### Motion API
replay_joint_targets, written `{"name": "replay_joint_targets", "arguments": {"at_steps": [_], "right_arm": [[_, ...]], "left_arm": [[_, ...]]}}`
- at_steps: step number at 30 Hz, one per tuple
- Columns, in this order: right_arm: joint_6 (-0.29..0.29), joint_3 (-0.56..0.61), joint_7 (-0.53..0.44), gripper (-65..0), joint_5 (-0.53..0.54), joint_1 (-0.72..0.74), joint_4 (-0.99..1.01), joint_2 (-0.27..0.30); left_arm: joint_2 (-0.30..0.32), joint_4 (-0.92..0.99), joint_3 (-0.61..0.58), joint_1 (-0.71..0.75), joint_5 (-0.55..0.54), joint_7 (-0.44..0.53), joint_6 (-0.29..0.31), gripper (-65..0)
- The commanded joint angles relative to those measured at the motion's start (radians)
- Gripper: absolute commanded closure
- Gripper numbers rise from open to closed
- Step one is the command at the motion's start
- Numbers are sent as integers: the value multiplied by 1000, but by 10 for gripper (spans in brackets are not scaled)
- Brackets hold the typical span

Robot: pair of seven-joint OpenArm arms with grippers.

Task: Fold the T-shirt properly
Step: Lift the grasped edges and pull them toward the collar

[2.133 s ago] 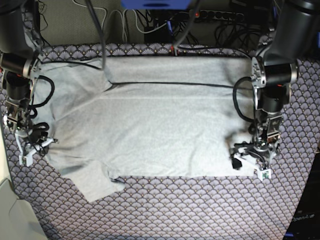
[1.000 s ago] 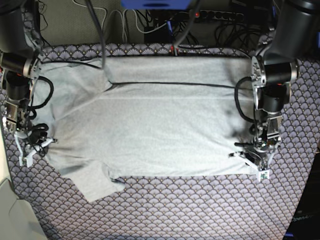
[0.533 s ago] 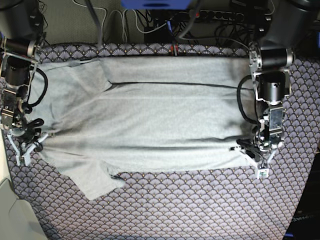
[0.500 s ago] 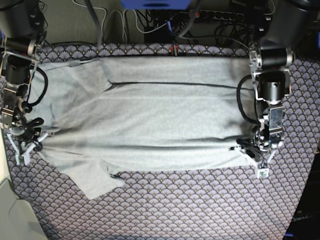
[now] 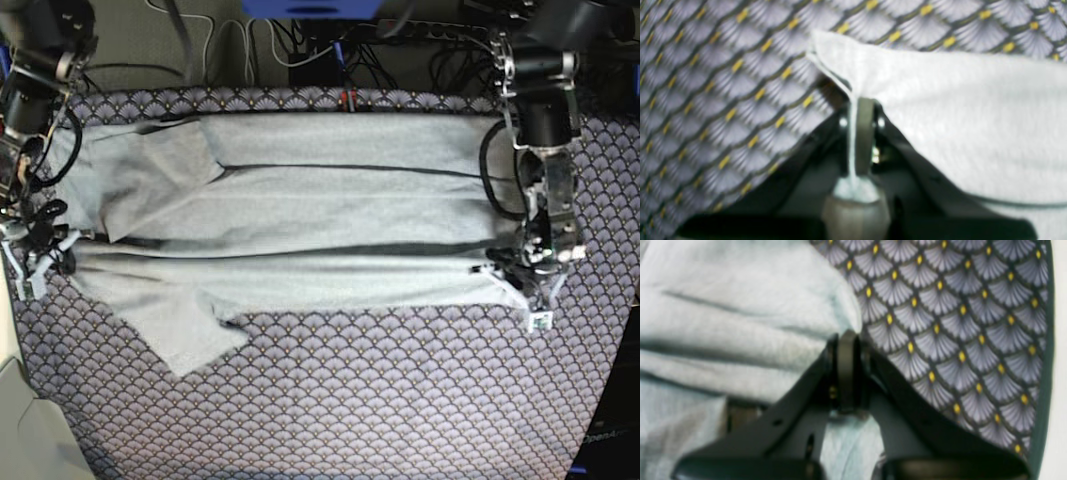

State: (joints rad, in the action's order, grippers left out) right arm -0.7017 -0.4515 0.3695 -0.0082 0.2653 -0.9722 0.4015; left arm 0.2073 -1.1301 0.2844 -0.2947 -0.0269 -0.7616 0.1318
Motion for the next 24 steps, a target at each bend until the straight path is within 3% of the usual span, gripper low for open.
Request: {"name": "replay_joint_targets", "arguments": {"at_steps": [1, 6, 15, 20, 24], "right_arm": [[4, -5, -30, 0, 15, 16, -54, 15], [4, -5, -30, 0, 15, -67, -228, -17], [4, -7, -28, 0, 17, -192, -383, -49], [4, -7, -28, 0, 132, -284, -445, -43], [4, -7, -28, 0, 153, -355, -505, -46]], "left_arm": [[16, -40, 16, -27, 11, 11, -10, -4], [16, -104, 63, -7, 8, -71, -2, -4], [11, -268, 75, 119, 8, -89, -1, -4], [16, -325, 77, 183, 6, -89, -1, -4], [16, -371, 77, 222, 6, -89, -1, -4]]}}
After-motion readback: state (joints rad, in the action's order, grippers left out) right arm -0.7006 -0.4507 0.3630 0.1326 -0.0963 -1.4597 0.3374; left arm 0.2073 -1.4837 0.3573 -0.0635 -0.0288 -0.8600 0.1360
